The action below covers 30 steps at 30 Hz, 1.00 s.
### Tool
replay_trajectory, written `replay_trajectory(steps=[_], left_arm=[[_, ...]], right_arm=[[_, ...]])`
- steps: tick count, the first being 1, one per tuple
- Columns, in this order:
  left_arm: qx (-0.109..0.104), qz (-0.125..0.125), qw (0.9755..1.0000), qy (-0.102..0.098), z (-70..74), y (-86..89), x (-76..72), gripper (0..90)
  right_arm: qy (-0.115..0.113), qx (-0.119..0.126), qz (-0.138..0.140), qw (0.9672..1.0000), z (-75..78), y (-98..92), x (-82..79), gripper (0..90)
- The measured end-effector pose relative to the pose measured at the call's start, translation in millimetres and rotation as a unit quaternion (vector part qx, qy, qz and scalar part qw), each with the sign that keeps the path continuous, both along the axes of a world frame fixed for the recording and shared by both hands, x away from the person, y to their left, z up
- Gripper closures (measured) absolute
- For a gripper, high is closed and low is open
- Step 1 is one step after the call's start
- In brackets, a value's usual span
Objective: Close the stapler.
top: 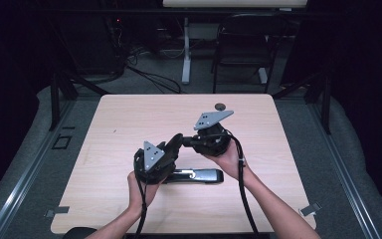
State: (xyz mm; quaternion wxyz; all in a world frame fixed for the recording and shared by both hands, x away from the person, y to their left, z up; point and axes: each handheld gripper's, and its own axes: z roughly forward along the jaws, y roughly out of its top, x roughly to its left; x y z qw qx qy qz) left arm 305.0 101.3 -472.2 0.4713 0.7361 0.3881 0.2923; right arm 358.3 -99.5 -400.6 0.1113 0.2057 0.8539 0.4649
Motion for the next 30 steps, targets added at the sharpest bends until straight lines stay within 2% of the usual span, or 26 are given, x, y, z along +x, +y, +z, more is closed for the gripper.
replay_trajectory(steps=[6, 10, 11, 14, 16, 20, 24, 28, 30], left_arm=[[-0.003, -0.028, 0.9994, 0.021, -2.6, 2.2, 4.6, 45.7], [-0.016, -0.048, 0.9979, 0.041, -3.8, 6.9, 9.3, 41.1], [-0.019, -0.057, 0.997, 0.049, -3.6, 9.1, 10.6, 41.1], [-0.028, -0.091, 0.993, 0.071, -4.2, 17.8, 14.9, 33.4], [-0.029, -0.099, 0.9913, 0.081, -4.3, 23.8, 16.5, 29.0], [-0.038, -0.118, 0.9882, 0.09, -2.8, 36.8, 19.3, 23.2], [-0.044, -0.113, 0.988, 0.095, 0.1, 52.1, 23.2, 15.6], [-0.052, -0.089, 0.9899, 0.097, 0.7, 66.3, 28.3, 14.2], [-0.047, -0.07, 0.991, 0.103, -0.4, 71.6, 31.8, 10.0]], right_arm=[[0.007, -0.003, -0.004, 1.0, -4.8, -5.5, 4.7, 90.0], [0.016, -0.003, -0.004, 0.9999, -8.8, -8.6, 6.8, 90.0], [0.016, -0.003, -0.004, 0.9999, -8.8, -8.6, 6.8, 90.0], [0.018, -0.006, -0.007, 0.9998, -10.4, -11.7, 8.0, 90.0], [0.022, -0.004, -0.009, 0.9997, -12.3, -14.6, 8.8, 90.0], [0.027, -0.008, -0.011, 0.9995, -15.8, -20.8, 8.9, 90.0], [0.028, -0.013, -0.014, 0.9994, -20.2, -26.4, 8.0, 90.0], [0.033, -0.015, -0.017, 0.9992, -24.2, -30.8, 8.3, 90.0], [0.036, -0.014, -0.019, 0.9991, -25.7, -31.7, 8.4, 90.0]])
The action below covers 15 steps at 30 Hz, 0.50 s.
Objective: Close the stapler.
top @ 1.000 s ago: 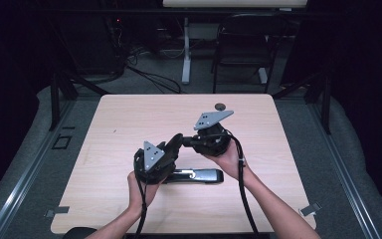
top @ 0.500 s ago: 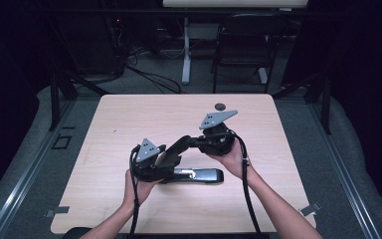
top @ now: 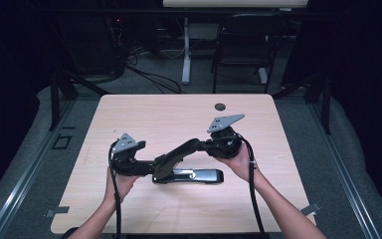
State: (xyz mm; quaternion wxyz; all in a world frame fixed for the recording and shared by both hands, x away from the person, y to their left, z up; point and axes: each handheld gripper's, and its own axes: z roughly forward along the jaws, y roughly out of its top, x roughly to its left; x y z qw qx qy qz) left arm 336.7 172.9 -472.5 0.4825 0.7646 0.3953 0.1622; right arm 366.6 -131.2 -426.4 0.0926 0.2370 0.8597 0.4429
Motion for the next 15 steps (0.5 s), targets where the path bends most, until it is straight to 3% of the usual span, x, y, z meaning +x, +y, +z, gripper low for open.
replay_trajectory(steps=[8, 15], left_arm=[[0.026, 0.025, 0.9984, 0.043, -13.7, 13.6, 19.7, 0.4], [0.042, 0.047, 0.9955, 0.071, -24.7, 21.4, 31.8, 0.3]], right_arm=[[0.005, -0.01, -0.013, 0.9999, -7.9, -5.6, -2.0, 90.0], [0.012, -0.017, -0.026, 0.9994, -15.1, -13.2, -2.5, 90.0]])
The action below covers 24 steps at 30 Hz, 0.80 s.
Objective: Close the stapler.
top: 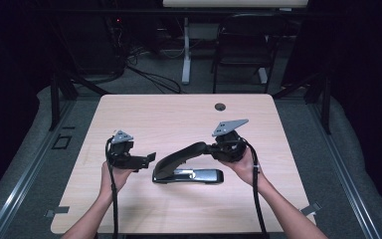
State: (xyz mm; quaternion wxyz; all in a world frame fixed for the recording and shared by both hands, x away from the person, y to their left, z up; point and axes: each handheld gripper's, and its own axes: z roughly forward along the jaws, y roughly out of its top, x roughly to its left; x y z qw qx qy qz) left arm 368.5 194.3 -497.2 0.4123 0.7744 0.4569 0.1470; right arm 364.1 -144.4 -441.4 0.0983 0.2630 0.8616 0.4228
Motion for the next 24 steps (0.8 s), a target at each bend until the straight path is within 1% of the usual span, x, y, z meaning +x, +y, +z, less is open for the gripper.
replay_trajectory(steps=[2, 3, 4, 6, 7, 8, 9, 10, 11, 13, 14, 15, 16, 17, 19, 24], left_arm=[[0.002, 0.006, 0.9999, 0.008, -3.0, 1.7, 2.2, 0.3], [-0.001, 0.011, 0.9998, 0.014, -5.2, 2.9, 3.4, 0.3], [-0.004, 0.01, 0.9998, 0.018, -5.9, 4.1, 4.0, 0.2], [-0.008, 0.013, 0.9997, 0.021, -7.4, 5.7, 5.2, 0.2], [-0.007, 0.016, 0.9996, 0.02, -8.0, 5.5, 5.6, 0.2], [-0.008, 0.015, 0.9996, 0.021, -8.4, 5.1, 6.0, 0.2], [-0.004, 0.01, 0.9996, 0.025, -8.6, 4.7, 6.6, 0.2], [-0.004, 0.01, 0.9996, 0.025, -9.5, 3.7, 6.8, 0.2], [-0.001, 0.005, 0.9995, 0.031, -10.1, 2.7, 7.0, 0.2], [0.0, 0.003, 0.9995, 0.03, -11.3, 1.1, 7.2, 0.2], [0.0, 0.001, 0.9995, 0.03, -11.3, 0.7, 7.3, 0.2], [-0.001, -0.001, 0.9996, 0.029, -11.3, 0.5, 7.4, 0.2], [0.001, 0.002, 0.9996, 0.027, -11.2, 0.2, 7.2, 0.2], [0.002, 0.004, 0.9997, 0.026, -10.9, 0.3, 7.0, 0.2], [0.0, 0.009, 0.9997, 0.022, -11.1, 0.9, 6.8, 0.2], [0.001, 0.008, 0.9997, 0.024, -11.2, 1.9, 7.2, 0.2]], right_arm=[[0.001, -0.003, -0.001, 1.0, -1.4, -1.2, 0.3, 90.0], [0.002, -0.004, -0.003, 1.0, -2.5, -1.8, 0.3, 90.0], [0.005, -0.006, -0.004, 1.0, -3.7, -2.6, 0.4, 90.0], [0.005, -0.008, -0.006, 0.9999, -5.8, -4.0, 0.8, 90.0], [0.008, -0.012, -0.006, 0.9999, -6.4, -5.2, 1.0, 90.0], [0.01, -0.012, -0.007, 0.9999, -7.5, -5.9, 1.0, 90.0], [0.011, -0.013, -0.008, 0.9998, -8.6, -6.8, 0.7, 90.0], [0.012, -0.016, -0.008, 0.9998, -9.8, -8.2, 0.9, 90.0], [0.015, -0.015, -0.011, 0.9997, -10.9, -8.6, 0.6, 90.0], [0.018, -0.019, -0.013, 0.9996, -13.3, -10.5, 0.2, 90.0], [0.019, -0.025, -0.013, 0.9994, -14.1, -11.8, 0.3, 90.0], [0.02, -0.023, -0.016, 0.9994, -15.9, -12.4, 0.1, 90.0], [0.022, -0.027, -0.016, 0.9993, -17.3, -13.8, 0.5, 90.0], [0.023, -0.026, -0.018, 0.9992, -18.6, -14.4, 0.5, 90.0], [0.027, -0.033, -0.019, 0.9989, -20.8, -16.1, 0.4, 90.0], [0.036, -0.05, -0.024, 0.9978, -27.5, -20.6, 0.2, 90.0]])
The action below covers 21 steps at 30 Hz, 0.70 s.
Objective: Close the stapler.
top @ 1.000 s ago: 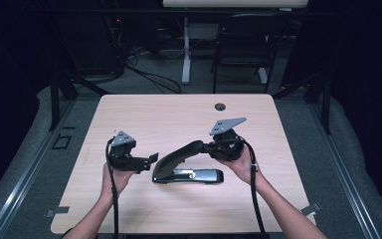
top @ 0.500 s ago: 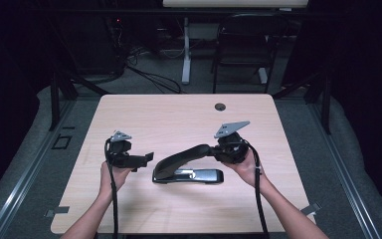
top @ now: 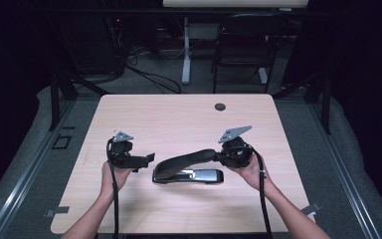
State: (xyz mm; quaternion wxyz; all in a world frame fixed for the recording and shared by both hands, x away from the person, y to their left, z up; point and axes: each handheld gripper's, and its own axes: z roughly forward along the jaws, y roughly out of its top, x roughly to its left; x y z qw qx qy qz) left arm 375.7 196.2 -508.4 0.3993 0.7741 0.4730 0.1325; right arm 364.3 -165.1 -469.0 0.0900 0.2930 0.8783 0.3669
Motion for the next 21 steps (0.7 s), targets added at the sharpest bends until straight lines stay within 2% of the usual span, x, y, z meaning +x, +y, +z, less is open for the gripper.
replay_trajectory(steps=[7, 17, 21], left_arm=[[-0.001, -0.002, 1.0, -0.001, 0.8, 0.2, -0.5, 0.2], [0.004, -0.006, 1.0, 0.001, 0.6, -1.0, -0.4, 0.2], [0.002, -0.002, 1.0, 0.0, 1.3, 0.3, -0.5, 0.2]], right_arm=[[0.014, -0.013, -0.008, 0.9998, -9.4, -4.3, 1.7, 90.0], [0.038, -0.054, -0.021, 0.9976, -26.4, -13.5, 3.9, 90.0], [0.045, -0.067, -0.032, 0.9962, -31.9, -23.0, 4.7, 90.0]])
